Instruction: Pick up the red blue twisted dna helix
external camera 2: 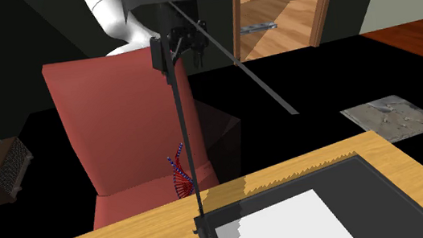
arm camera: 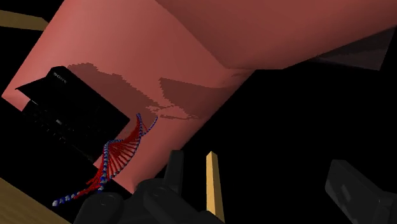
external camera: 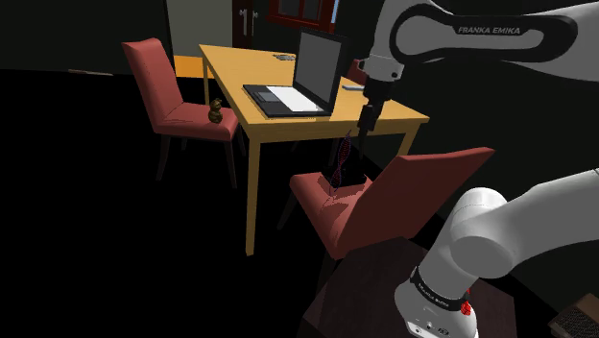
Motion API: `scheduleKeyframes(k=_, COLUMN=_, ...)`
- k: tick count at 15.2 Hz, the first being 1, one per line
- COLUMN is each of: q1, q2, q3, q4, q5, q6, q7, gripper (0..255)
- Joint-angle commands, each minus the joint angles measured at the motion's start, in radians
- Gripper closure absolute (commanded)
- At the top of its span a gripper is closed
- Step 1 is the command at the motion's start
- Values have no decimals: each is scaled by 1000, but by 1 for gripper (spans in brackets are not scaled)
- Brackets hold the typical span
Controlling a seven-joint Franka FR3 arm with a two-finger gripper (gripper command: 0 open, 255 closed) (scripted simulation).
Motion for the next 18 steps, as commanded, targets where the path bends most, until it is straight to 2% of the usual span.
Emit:
scheduleKeyframes(k=1, q1=0, q2=56, q3=-36, q4=30, q5=-31, q6=28, q7=-69, gripper=0)
scheduleKeyframes(k=7, q1=5, q2=239, q3=-135, q4=123, q5=-93, q6=128, q7=-259, gripper=0)
scheduleKeyframes(k=12, q1=10, q2=413, q3=-205, q4=236, q5=-106, q6=204, q7=-419, gripper=0)
scheduleKeyframes(k=18, q1=8, q2=443, q3=-217, q4=192, q5=-107, q6=277, q7=-427, gripper=0)
